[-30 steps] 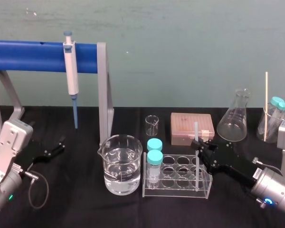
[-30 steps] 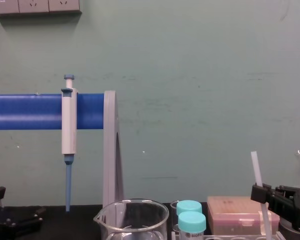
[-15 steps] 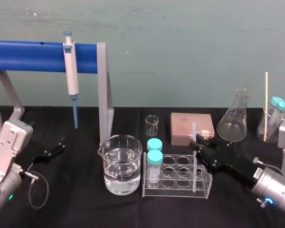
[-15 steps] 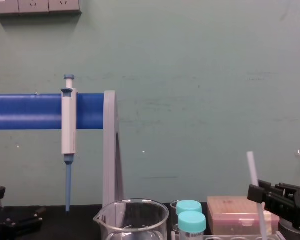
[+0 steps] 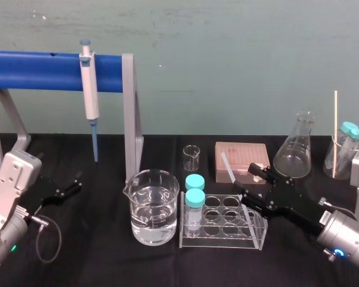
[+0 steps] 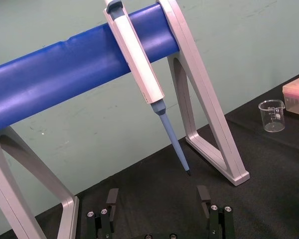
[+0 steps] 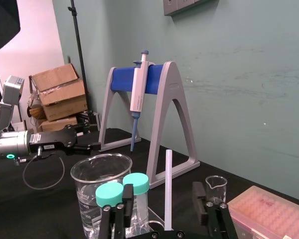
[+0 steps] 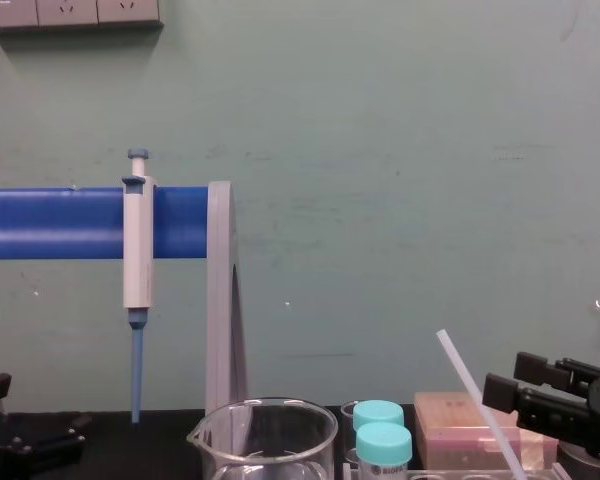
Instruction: Pick up the stirring rod with one hand, then place it down.
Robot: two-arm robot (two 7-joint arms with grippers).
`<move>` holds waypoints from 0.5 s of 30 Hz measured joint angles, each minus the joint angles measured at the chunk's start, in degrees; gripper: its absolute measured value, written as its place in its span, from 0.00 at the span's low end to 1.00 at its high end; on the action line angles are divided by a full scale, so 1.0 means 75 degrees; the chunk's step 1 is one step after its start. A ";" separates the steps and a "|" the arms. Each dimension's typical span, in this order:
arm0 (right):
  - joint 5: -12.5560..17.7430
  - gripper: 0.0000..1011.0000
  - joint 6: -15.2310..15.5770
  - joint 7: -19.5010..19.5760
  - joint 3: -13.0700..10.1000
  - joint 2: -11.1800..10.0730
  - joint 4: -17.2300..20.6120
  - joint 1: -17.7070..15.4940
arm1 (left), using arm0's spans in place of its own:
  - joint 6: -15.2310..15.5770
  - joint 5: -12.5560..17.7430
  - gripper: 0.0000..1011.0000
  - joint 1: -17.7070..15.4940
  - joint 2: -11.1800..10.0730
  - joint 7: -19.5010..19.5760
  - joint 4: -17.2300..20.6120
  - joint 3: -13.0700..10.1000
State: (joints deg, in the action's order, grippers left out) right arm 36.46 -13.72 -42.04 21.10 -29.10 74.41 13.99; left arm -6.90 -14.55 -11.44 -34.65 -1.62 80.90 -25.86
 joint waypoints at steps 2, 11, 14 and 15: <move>0.0001 0.78 0.0001 0.0000 0.0000 0.0000 0.0000 0.0000 | 0.0000 0.0000 0.99 0.0000 0.0000 0.0000 0.0000 0.0000; -0.0204 0.99 0.0205 0.0729 -0.0248 0.0004 0.0246 -0.0107 | 0.0000 0.0000 0.99 0.0001 0.0000 0.0000 0.0000 0.0000; -0.0465 0.99 0.0373 0.1627 -0.0512 0.0057 0.0506 -0.0293 | 0.0000 0.0000 0.99 0.0001 0.0000 0.0000 0.0000 0.0000; -0.0549 0.99 0.0439 0.1928 -0.0593 0.0088 0.0566 -0.0344 | 0.0000 0.0000 0.99 0.0000 0.0000 0.0000 0.0000 0.0000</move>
State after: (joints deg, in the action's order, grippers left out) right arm 32.34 -10.43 -27.58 16.66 -28.44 78.66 11.41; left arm -6.90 -14.55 -11.44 -34.65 -1.62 80.90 -25.86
